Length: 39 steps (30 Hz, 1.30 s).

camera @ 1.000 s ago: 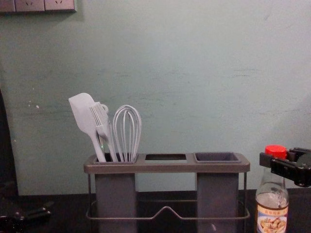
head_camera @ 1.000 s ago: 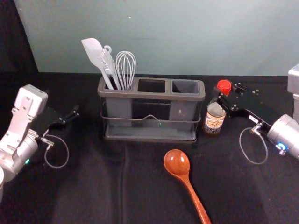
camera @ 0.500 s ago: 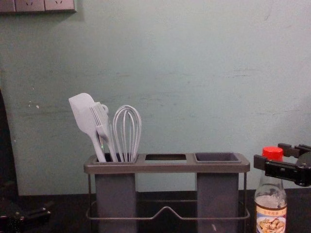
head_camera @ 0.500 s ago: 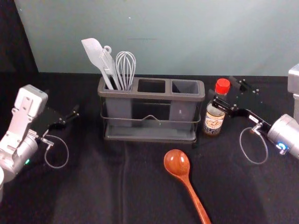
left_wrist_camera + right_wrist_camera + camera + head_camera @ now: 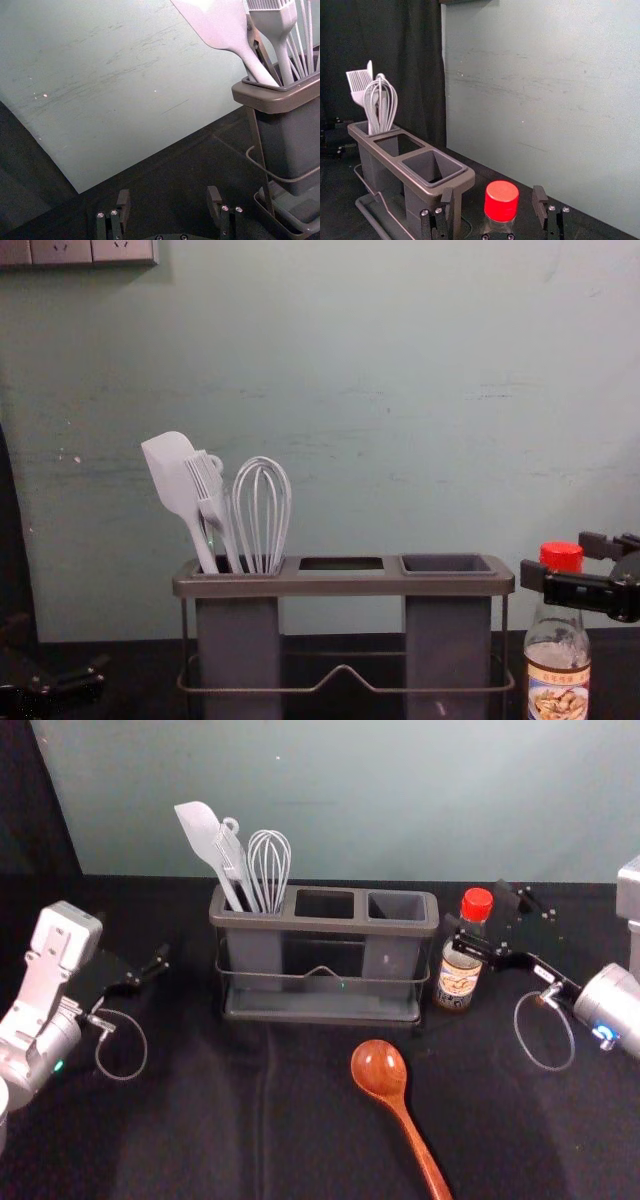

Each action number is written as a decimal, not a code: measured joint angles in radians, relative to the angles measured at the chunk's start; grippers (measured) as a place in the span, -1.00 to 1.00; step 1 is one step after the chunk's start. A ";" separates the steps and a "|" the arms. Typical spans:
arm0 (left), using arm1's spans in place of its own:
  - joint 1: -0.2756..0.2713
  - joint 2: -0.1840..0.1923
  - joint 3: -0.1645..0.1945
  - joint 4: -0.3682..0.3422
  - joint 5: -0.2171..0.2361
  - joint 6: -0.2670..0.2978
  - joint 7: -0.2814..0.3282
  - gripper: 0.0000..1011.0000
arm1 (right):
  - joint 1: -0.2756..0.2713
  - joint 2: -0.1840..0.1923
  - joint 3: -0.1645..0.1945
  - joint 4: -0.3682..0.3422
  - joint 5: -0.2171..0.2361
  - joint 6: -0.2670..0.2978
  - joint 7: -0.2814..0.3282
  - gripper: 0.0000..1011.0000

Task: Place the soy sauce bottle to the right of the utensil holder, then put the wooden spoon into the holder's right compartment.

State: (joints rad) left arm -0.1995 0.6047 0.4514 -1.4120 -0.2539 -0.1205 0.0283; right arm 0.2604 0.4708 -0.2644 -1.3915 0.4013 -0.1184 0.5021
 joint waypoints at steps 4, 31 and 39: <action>0.000 0.000 0.000 0.000 0.000 0.000 0.000 0.99 | -0.015 0.012 0.008 -0.040 -0.016 0.003 -0.021 0.98; 0.000 0.000 0.000 0.000 0.000 0.000 0.000 0.99 | -0.205 0.132 -0.001 -0.543 -0.042 0.235 -0.065 0.98; 0.000 0.000 0.000 0.000 0.000 0.000 0.000 0.99 | -0.151 0.081 -0.128 -0.616 -0.077 0.656 -0.172 0.98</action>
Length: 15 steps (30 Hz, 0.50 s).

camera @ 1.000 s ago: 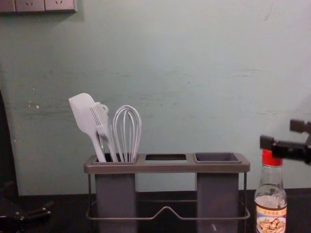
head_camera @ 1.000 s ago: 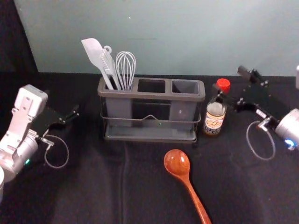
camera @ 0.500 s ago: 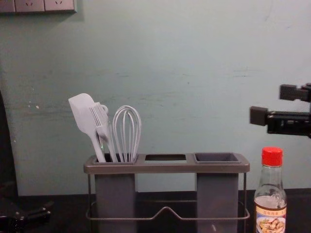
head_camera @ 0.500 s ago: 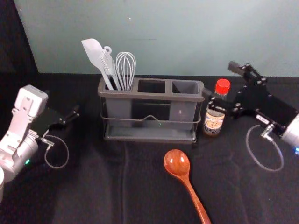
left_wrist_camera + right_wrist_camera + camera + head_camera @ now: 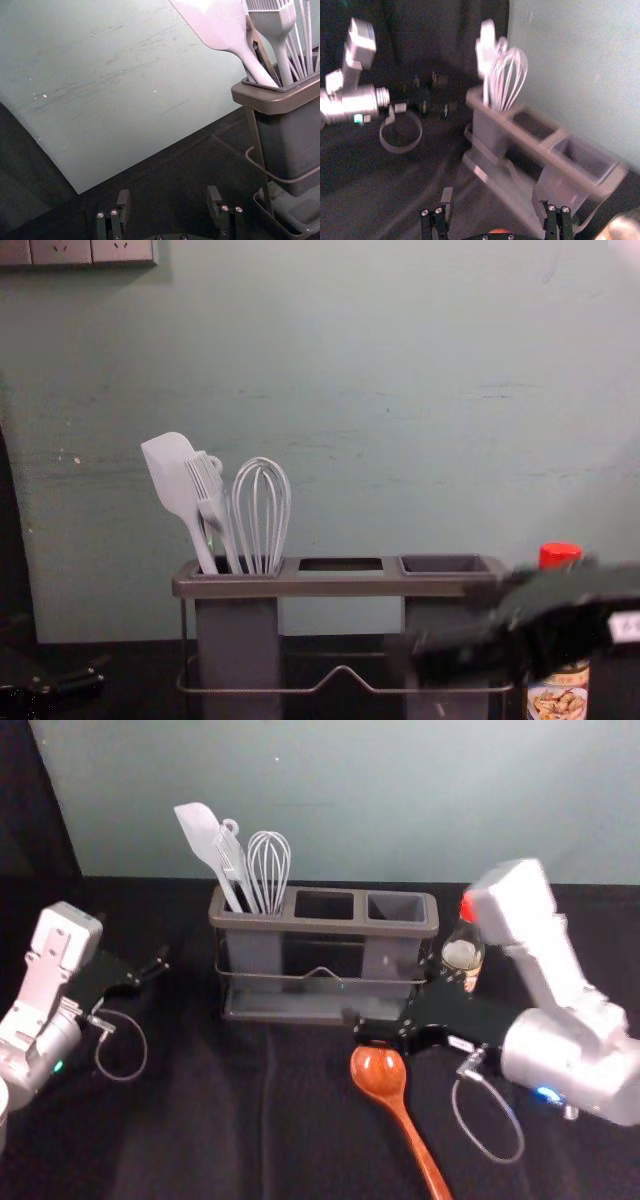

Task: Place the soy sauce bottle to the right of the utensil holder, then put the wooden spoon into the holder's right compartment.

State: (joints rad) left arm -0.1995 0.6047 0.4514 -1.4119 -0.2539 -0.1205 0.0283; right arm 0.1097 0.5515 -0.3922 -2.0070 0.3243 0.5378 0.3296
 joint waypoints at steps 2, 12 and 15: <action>0.000 0.000 0.000 0.000 0.000 0.000 0.000 0.99 | 0.020 -0.012 -0.020 0.002 -0.006 0.074 -0.009 0.98; 0.000 0.000 0.000 0.000 0.000 0.000 0.000 0.99 | 0.064 -0.096 -0.072 0.080 -0.041 0.311 -0.057 0.98; 0.000 0.000 0.000 0.000 0.000 0.000 0.000 0.99 | 0.059 -0.121 -0.065 0.099 -0.047 0.332 -0.074 0.98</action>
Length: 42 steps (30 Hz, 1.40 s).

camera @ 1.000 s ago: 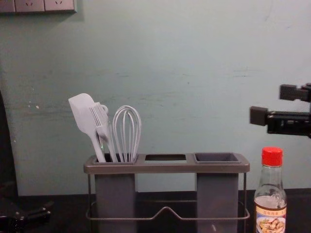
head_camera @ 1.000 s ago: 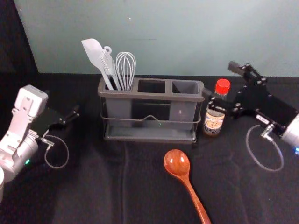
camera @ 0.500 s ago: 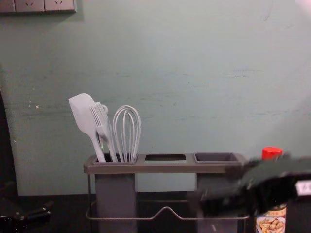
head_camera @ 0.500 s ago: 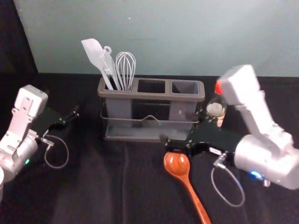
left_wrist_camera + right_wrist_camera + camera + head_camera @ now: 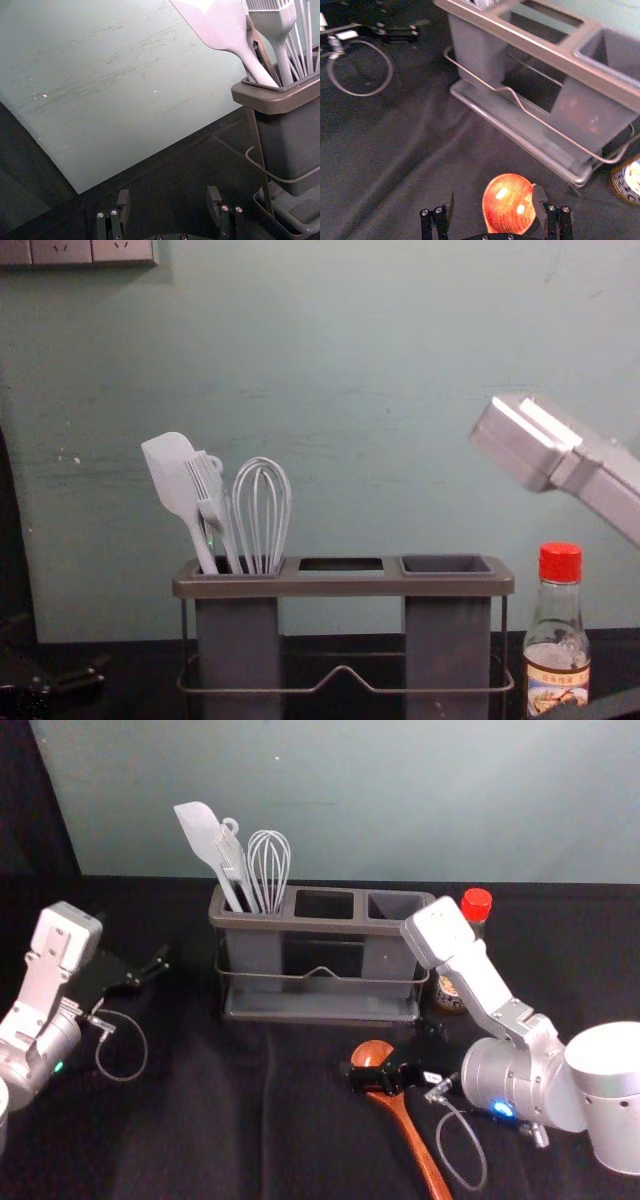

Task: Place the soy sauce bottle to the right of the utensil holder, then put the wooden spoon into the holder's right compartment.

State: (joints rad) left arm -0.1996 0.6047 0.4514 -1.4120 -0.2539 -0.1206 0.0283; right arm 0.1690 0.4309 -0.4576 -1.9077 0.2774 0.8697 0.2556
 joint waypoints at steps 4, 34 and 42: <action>0.000 0.000 0.000 0.000 0.000 0.000 0.000 0.99 | -0.010 -0.037 0.014 0.031 -0.012 0.020 -0.029 0.98; 0.000 0.000 0.000 0.000 0.000 0.000 0.000 0.99 | -0.018 -0.147 0.059 0.159 -0.068 -0.007 -0.041 0.98; 0.000 0.000 0.000 0.000 0.000 0.000 0.000 0.99 | -0.010 -0.166 0.066 0.194 -0.078 -0.014 -0.028 0.98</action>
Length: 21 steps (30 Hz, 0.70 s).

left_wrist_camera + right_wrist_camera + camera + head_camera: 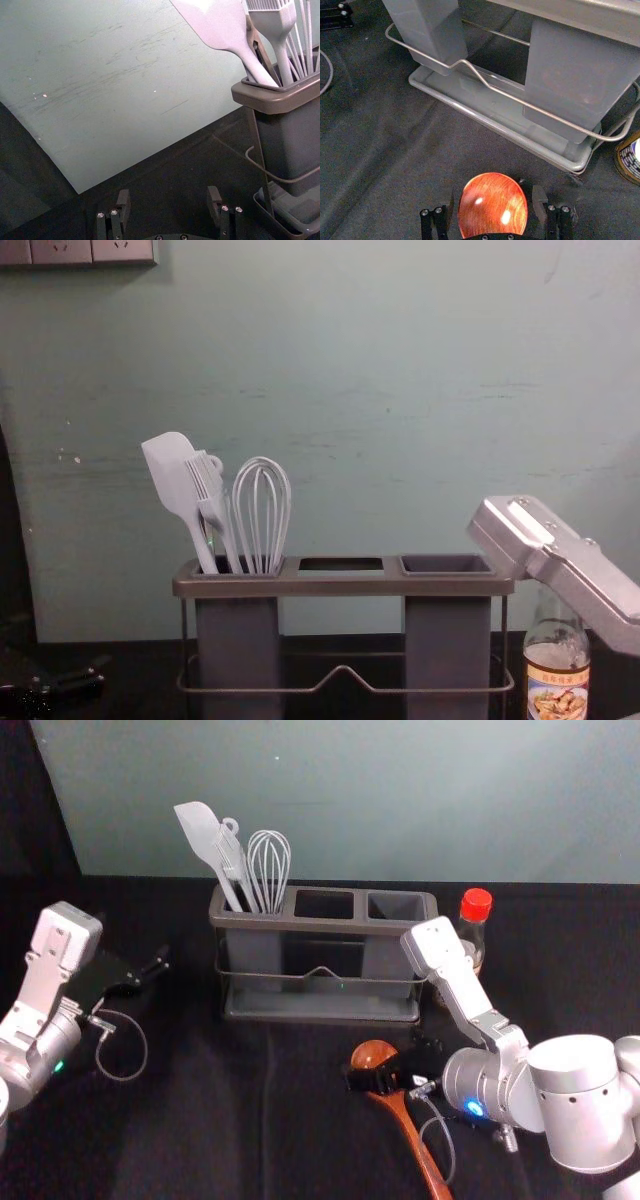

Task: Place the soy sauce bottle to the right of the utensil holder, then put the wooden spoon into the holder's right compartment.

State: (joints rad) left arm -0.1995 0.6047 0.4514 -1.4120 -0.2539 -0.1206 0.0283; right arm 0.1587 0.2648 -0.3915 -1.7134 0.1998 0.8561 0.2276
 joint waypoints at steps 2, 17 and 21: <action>0.000 0.000 0.000 0.000 0.000 0.000 0.000 0.99 | 0.003 -0.006 0.001 0.008 -0.004 -0.001 0.004 0.98; 0.000 0.000 0.000 0.000 0.000 0.000 0.000 0.99 | 0.016 -0.021 -0.002 0.041 -0.027 -0.012 0.022 0.98; 0.000 0.000 0.000 0.000 0.000 0.000 0.000 0.99 | 0.016 -0.021 -0.002 0.040 -0.027 -0.011 0.022 0.98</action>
State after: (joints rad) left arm -0.1995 0.6047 0.4514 -1.4120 -0.2539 -0.1206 0.0283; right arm 0.1742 0.2442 -0.3935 -1.6730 0.1733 0.8447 0.2501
